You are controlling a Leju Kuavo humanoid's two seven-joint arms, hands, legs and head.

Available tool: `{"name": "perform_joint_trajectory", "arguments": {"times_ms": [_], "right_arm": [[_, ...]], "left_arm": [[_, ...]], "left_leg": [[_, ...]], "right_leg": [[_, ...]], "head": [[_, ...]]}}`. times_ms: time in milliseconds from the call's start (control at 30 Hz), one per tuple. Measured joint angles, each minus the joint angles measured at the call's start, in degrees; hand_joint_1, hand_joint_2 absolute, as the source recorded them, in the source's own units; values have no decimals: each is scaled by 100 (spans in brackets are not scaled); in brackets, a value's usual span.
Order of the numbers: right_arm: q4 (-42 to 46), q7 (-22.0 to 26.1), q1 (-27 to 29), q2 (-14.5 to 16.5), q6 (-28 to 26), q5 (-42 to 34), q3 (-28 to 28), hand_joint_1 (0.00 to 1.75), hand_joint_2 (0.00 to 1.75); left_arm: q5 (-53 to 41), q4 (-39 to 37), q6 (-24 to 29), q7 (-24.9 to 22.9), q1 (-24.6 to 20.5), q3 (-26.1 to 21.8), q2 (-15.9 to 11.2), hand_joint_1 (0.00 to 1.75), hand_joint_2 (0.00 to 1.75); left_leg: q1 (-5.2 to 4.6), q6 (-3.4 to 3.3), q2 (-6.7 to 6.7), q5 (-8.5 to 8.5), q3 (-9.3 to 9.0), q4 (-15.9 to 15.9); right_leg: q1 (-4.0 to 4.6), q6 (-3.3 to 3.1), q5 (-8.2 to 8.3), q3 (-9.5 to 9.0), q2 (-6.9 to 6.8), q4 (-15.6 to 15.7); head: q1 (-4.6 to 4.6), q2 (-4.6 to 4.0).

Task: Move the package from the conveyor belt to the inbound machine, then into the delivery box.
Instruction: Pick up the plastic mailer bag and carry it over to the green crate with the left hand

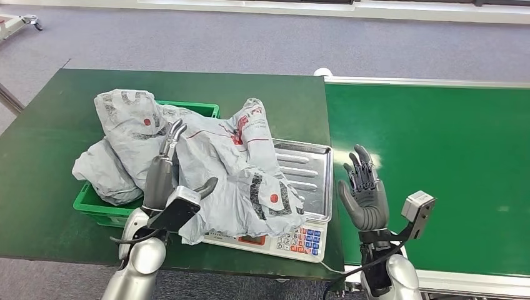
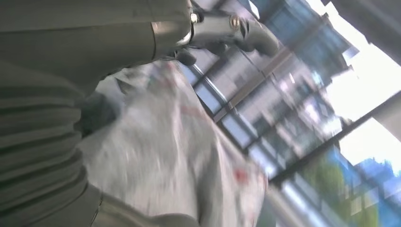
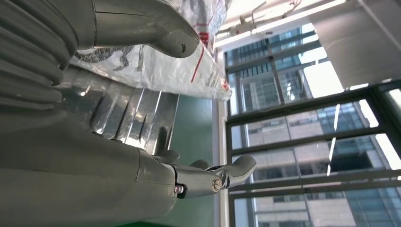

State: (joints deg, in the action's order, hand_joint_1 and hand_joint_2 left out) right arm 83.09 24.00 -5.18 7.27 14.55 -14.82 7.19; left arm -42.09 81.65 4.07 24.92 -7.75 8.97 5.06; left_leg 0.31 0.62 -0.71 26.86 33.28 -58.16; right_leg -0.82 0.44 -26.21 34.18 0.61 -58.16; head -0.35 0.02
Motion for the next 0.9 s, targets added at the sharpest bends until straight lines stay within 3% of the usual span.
{"name": "perform_joint_trajectory", "arguments": {"times_ms": [167,267,400,533,900], "right_arm": [[-138,18,-171,-13,337,-41,-38,0,175],[-178,-36,-237,-19,426,-64,-48,0,175],[-180,-130,-291,-19,478,-92,-48,0,175],[-180,-175,-286,-19,511,-115,-48,0,175],[-179,-177,-268,-22,521,-134,-48,0,175]], "left_arm": [[-556,-748,-1029,260,-550,456,-396,0,175],[-930,-1701,-1559,453,-1193,870,-596,0,175],[-1085,-3112,-1925,769,-2048,1411,-713,0,175],[-1098,-4041,-2235,1035,-2680,1790,-793,0,175],[-1077,-4928,-2521,1235,-3224,2169,-832,0,175]], "left_leg": [[0,-2,4,-8,-1,-1],[-1,-3,-6,-16,2,-1],[-1,0,-5,-20,1,-1],[-1,-1,-11,-21,-4,-1],[-1,3,-12,-45,-23,5]], "right_leg": [[-1,0,10,4,6,0],[-2,3,15,1,-3,0],[-2,2,22,-1,-3,-1],[-3,3,22,-13,-6,-1],[1,-3,40,-33,-10,0]], "head": [[-1,0],[1,0],[1,0],[1,0],[0,0]]}}
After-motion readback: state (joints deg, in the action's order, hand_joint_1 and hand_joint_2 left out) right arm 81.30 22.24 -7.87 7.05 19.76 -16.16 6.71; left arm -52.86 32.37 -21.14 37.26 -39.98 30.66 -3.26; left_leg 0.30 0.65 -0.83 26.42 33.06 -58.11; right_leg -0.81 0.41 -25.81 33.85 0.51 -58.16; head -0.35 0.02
